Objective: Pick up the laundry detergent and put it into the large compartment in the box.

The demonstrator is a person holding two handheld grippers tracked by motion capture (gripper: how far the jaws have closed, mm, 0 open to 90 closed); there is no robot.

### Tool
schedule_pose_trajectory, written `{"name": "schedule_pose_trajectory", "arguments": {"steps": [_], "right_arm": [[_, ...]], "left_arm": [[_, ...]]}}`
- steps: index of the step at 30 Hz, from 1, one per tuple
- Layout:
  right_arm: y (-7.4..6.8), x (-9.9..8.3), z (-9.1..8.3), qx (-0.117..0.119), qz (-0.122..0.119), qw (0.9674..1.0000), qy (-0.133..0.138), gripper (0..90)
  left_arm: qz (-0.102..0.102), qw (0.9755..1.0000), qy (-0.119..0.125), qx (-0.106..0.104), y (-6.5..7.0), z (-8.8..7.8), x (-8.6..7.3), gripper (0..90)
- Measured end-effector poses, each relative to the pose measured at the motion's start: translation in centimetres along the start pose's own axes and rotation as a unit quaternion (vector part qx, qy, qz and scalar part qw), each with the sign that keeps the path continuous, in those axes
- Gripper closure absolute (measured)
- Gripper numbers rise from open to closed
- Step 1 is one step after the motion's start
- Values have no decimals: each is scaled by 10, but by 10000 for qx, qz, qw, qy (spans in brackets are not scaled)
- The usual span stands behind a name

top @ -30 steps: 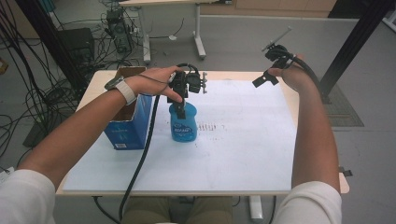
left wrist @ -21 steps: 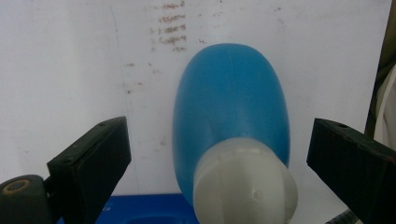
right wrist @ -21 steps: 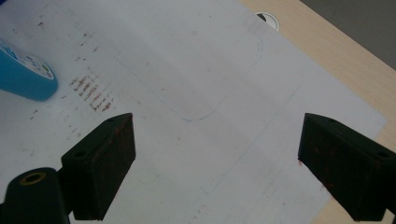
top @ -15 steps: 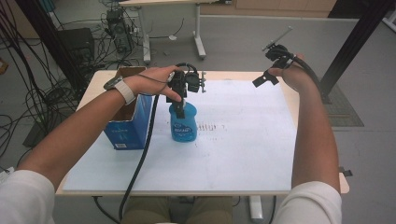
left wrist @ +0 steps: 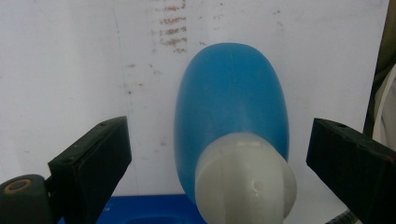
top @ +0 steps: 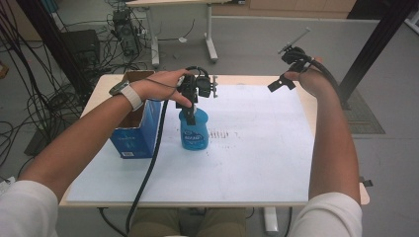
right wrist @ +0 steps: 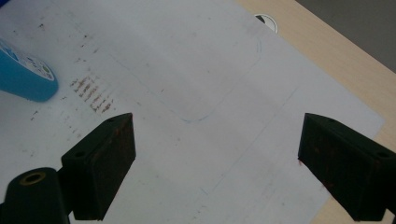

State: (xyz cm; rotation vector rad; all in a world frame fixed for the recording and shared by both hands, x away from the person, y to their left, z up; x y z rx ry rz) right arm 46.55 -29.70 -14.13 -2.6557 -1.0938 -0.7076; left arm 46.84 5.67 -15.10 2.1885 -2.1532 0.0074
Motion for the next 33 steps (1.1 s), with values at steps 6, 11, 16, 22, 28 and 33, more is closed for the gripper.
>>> {"name": "schedule_pose_trajectory", "arguments": {"steps": [6,11,16,22,28,33], "right_arm": [[0,0,0,4,-7,10000,1,110],[0,0,0,5,-6,10000,7,110],[0,1,1,3,-9,10000,2,110],[1,0,0,-1,-4,10000,7,110],[1,0,0,-3,6,10000,11,110],[1,0,0,-1,13,10000,25,110]], "left_arm": [[21,10000,-9,3,0,0,0,71],[5,10000,-17,-1,0,-1,0,71],[21,10000,-30,13,0,0,1,71],[13,10000,-22,-7,0,0,1,72],[9,10000,-20,-4,0,0,1,72],[11,10000,-15,-3,0,0,1,73]]}}
Point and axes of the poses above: each handheld gripper's, and its own axes: z roughly forward along the jaws, x roughly out of its top, y roughly to its right, the point moved 2 cm from there along z, roughly forward along the jaws, and after that the axes turned 2 degrees about -z, right-handed, at the moved point
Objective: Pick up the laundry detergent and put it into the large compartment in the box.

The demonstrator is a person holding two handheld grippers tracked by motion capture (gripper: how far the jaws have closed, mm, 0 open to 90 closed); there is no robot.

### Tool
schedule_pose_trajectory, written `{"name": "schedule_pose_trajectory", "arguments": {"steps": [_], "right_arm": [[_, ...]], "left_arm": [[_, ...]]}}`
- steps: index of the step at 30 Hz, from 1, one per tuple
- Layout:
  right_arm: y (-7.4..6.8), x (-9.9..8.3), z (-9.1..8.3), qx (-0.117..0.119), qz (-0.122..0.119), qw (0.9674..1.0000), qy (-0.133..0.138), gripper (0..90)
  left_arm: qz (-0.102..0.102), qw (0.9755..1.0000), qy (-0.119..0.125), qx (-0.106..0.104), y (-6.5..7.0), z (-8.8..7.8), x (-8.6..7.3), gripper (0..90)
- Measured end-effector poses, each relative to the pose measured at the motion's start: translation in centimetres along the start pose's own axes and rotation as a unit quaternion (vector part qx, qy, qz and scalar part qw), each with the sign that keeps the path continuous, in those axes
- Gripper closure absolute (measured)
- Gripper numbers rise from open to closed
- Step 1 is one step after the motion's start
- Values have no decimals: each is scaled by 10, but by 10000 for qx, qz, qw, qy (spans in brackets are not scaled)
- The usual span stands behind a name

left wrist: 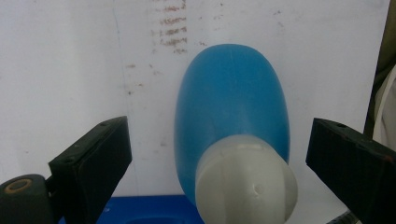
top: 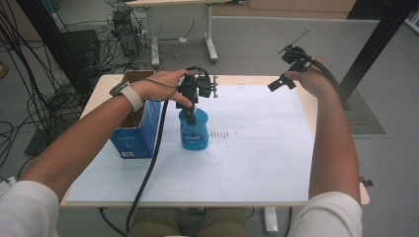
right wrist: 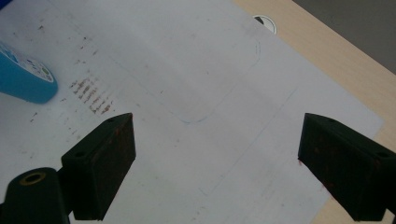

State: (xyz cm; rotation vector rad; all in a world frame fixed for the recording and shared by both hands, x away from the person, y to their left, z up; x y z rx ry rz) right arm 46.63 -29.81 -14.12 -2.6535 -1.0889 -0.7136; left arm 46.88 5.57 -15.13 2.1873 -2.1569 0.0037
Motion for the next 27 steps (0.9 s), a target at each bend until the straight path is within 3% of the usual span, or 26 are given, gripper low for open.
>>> {"name": "schedule_pose_trajectory", "arguments": {"steps": [27], "right_arm": [[0,1,1,4,3,10000,-2,110]], "left_arm": [[-14,10000,45,6,0,1,-2,75]]}}
Point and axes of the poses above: each handheld gripper's, and its own axes: z roughly forward along the jaws, x roughly out of its top, y roughly to its right, the point moved 2 cm from there along z, roughly forward along the jaws, and after that the axes turned 2 degrees about -z, right-handed, at the moved point
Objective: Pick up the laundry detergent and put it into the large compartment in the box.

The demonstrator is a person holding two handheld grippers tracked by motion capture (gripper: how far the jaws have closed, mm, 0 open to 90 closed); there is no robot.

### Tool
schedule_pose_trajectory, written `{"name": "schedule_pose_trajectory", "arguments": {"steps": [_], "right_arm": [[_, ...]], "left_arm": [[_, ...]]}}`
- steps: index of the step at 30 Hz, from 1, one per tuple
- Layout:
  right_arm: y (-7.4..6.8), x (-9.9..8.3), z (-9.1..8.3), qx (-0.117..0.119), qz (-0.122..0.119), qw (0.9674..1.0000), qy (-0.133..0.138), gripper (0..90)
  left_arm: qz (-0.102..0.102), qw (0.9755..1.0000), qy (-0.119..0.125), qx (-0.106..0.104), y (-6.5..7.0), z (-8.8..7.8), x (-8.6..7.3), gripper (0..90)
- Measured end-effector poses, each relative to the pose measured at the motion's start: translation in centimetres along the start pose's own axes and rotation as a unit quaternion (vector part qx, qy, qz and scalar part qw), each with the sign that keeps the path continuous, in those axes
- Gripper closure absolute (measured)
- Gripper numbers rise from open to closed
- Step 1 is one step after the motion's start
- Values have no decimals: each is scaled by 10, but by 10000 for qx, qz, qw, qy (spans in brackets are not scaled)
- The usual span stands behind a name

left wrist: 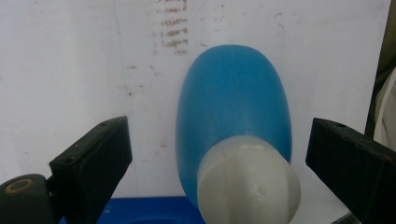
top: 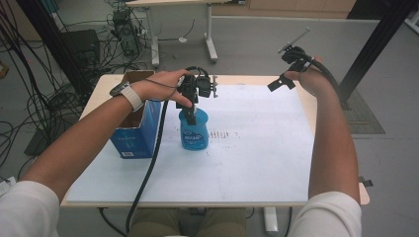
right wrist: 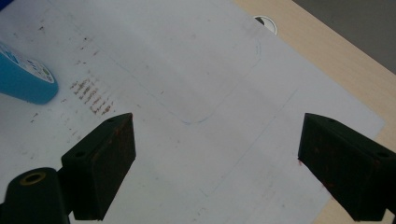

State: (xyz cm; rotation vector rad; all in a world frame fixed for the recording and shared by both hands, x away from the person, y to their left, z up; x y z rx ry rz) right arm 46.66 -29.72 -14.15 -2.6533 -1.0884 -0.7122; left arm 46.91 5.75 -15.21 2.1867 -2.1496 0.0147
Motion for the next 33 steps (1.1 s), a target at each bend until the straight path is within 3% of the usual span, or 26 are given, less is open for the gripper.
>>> {"name": "schedule_pose_trajectory", "arguments": {"steps": [33], "right_arm": [[-1,0,-1,-13,6,10000,7,110]], "left_arm": [[50,10000,45,29,2,0,-1,77]]}}
Point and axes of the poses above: each handheld gripper's, and its own axes: z roughly forward along the jaws, x roughly out of its top, y roughly to its right, the point moved 2 cm from there along z, roughly forward along the jaws, and after that the axes turned 2 degrees about -z, right-handed, at the moved point
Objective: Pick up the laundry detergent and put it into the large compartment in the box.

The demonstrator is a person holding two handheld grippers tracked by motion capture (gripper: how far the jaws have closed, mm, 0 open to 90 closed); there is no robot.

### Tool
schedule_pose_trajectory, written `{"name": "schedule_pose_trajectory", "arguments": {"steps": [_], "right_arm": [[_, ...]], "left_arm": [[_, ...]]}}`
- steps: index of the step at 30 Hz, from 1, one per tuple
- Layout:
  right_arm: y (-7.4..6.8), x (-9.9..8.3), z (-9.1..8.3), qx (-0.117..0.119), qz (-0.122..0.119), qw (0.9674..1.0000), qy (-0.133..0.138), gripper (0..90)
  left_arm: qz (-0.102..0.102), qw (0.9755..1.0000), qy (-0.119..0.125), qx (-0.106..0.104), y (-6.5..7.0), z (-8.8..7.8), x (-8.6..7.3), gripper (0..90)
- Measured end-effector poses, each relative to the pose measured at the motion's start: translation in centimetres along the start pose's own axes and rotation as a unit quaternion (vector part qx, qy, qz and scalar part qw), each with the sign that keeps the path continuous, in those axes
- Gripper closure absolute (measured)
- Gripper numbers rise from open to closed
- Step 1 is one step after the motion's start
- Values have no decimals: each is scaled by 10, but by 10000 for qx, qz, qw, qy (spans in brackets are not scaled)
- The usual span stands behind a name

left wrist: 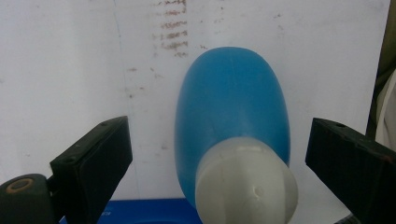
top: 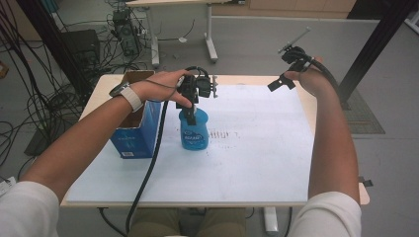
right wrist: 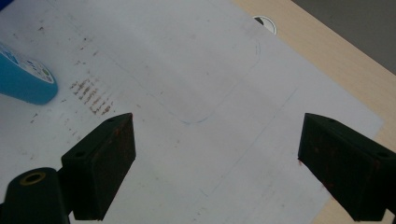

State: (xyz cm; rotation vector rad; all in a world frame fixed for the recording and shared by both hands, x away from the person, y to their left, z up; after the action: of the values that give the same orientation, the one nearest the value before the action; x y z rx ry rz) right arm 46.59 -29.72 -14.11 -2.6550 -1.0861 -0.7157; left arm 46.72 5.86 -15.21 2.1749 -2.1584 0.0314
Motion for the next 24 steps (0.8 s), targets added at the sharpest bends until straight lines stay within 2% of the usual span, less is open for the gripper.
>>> {"name": "schedule_pose_trajectory", "arguments": {"steps": [24], "right_arm": [[0,0,0,-1,-3,10000,-13,110]], "left_arm": [[8,10000,-8,-25,0,6,1,78]]}}
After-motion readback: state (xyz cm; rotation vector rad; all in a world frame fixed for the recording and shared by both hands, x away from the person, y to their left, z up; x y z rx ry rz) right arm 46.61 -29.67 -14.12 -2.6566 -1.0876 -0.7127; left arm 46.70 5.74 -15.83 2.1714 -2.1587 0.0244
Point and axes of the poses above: each handheld gripper's, and its own axes: z roughly forward along the jaws, x roughly out of its top, y roughly to its right, the point moved 2 cm from there along z, roughly forward along the jaws, and after that the axes turned 2 degrees about -z, right-handed, at the moved point
